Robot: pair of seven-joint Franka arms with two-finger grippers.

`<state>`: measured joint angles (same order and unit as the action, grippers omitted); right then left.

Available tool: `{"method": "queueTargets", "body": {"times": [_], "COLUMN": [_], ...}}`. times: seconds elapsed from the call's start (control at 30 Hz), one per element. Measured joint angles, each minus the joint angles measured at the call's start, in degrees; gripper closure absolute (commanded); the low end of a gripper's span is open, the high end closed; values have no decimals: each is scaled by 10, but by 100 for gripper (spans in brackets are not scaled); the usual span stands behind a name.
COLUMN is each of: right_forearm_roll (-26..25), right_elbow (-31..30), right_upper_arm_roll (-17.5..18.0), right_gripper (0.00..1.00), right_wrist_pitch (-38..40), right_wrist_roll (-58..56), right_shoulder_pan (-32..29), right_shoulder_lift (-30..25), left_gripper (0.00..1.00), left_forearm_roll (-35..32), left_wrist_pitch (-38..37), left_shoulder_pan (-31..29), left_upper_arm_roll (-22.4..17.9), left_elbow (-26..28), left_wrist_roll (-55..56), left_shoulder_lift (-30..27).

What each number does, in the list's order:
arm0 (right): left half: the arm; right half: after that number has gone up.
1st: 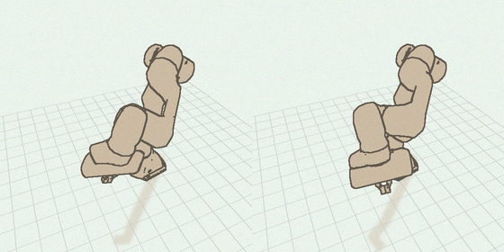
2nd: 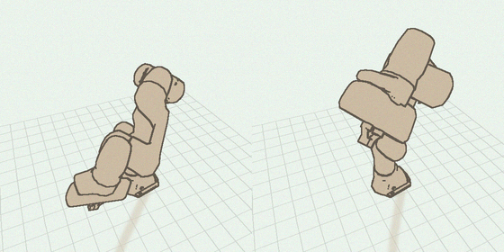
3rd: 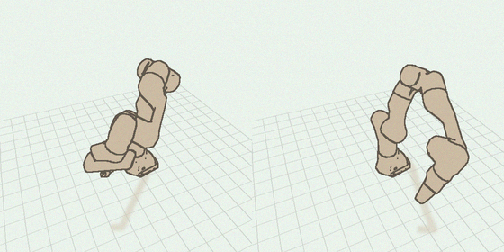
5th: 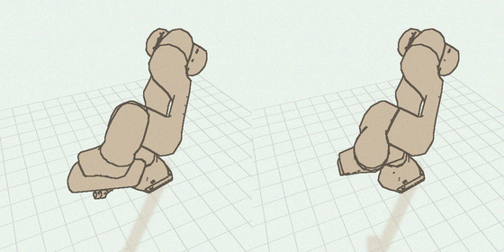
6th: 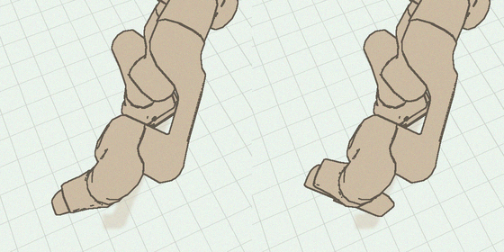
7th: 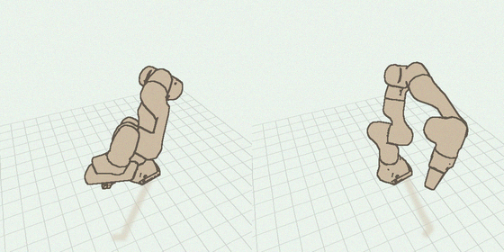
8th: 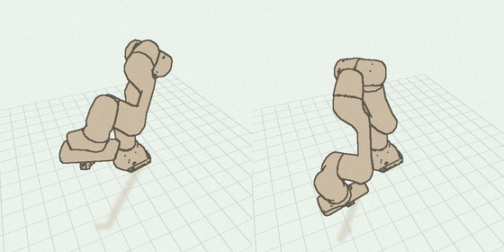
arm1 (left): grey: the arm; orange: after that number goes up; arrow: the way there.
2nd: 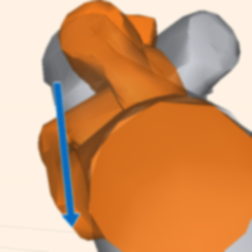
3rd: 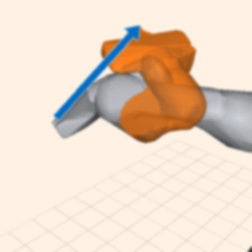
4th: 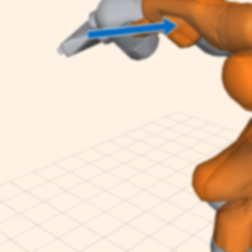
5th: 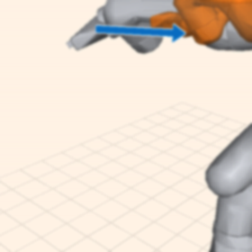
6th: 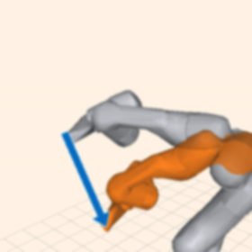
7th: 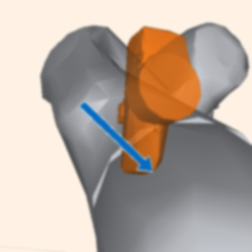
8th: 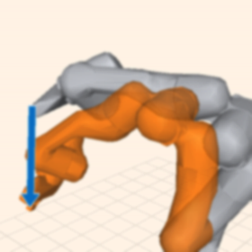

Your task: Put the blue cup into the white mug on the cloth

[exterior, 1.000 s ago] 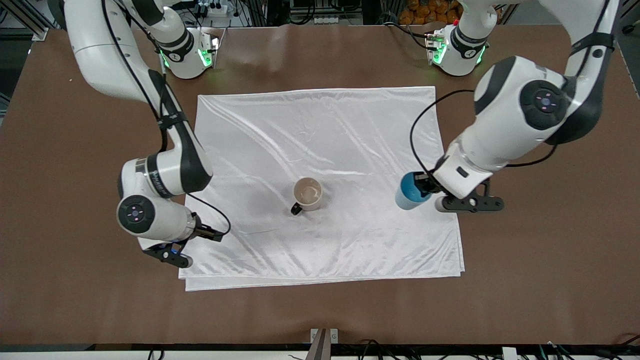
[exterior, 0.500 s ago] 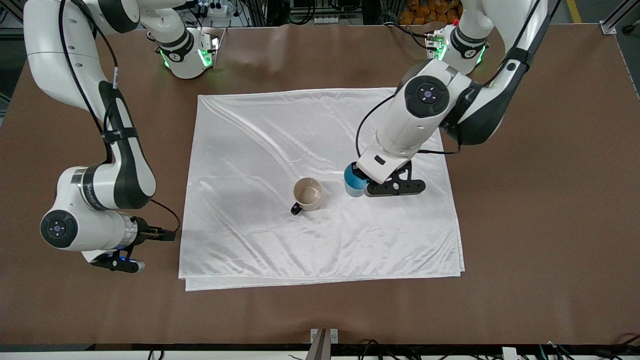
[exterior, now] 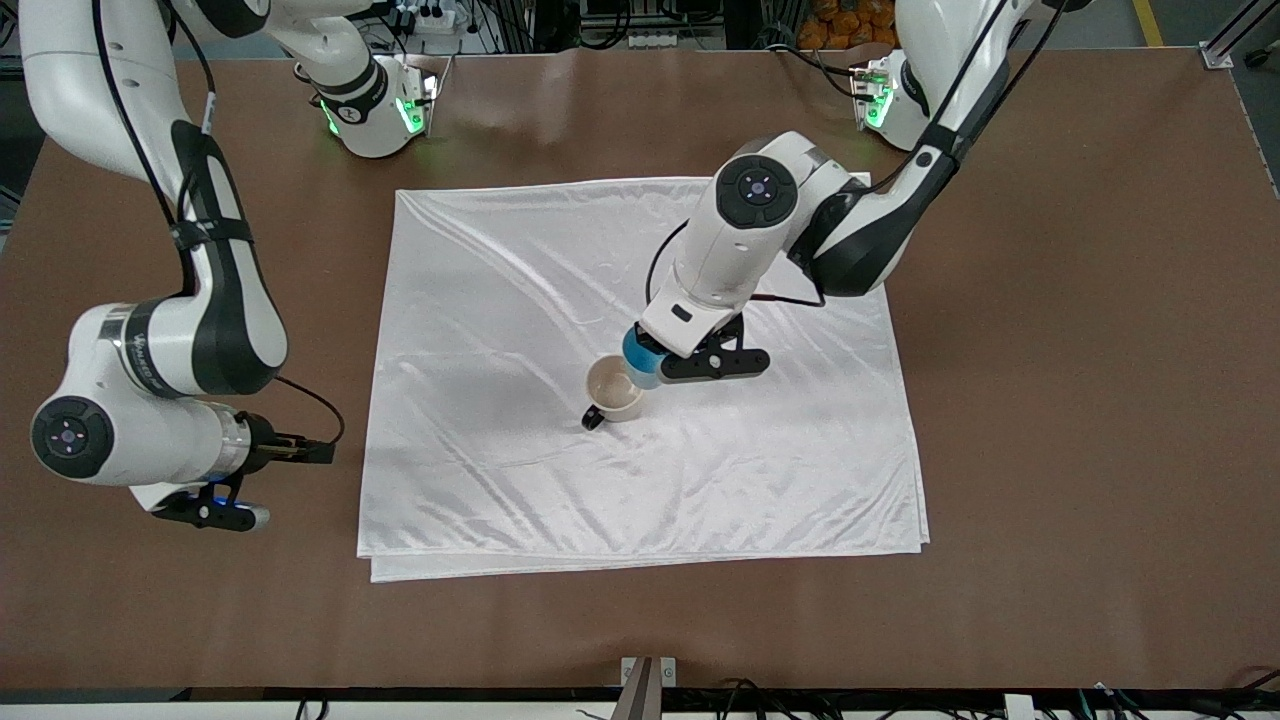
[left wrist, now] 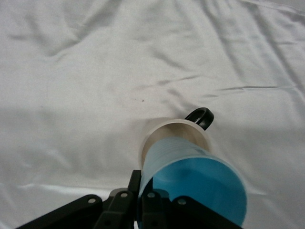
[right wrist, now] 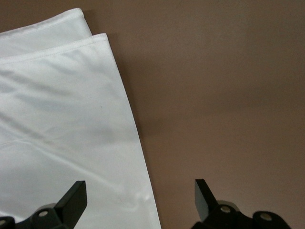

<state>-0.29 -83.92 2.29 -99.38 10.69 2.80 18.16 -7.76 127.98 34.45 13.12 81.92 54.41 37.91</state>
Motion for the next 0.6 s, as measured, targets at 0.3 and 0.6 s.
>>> {"method": "queueTargets", "body": {"times": [0.3, 0.6], "right_forearm_roll": [-1, -2], "right_elbow": [-36, -43], "right_upper_arm_roll": [19, 21], "right_gripper": [0, 0], "right_wrist_pitch": [23, 51], "right_wrist_roll": [-7, -44], "right_shoulder_pan": [-4, -11], "right_shoulder_lift": [-79, -133], "left_gripper": [100, 100], "left_forearm_roll": [0, 0], "left_wrist_pitch": [26, 44], "left_shoulder_pan": [0, 1], "left_upper_arm_roll": [-1, -2], "left_elbow": [-2, -4], "left_wrist_roll": [0, 0], "left_shoulder_lift": [15, 32]}}
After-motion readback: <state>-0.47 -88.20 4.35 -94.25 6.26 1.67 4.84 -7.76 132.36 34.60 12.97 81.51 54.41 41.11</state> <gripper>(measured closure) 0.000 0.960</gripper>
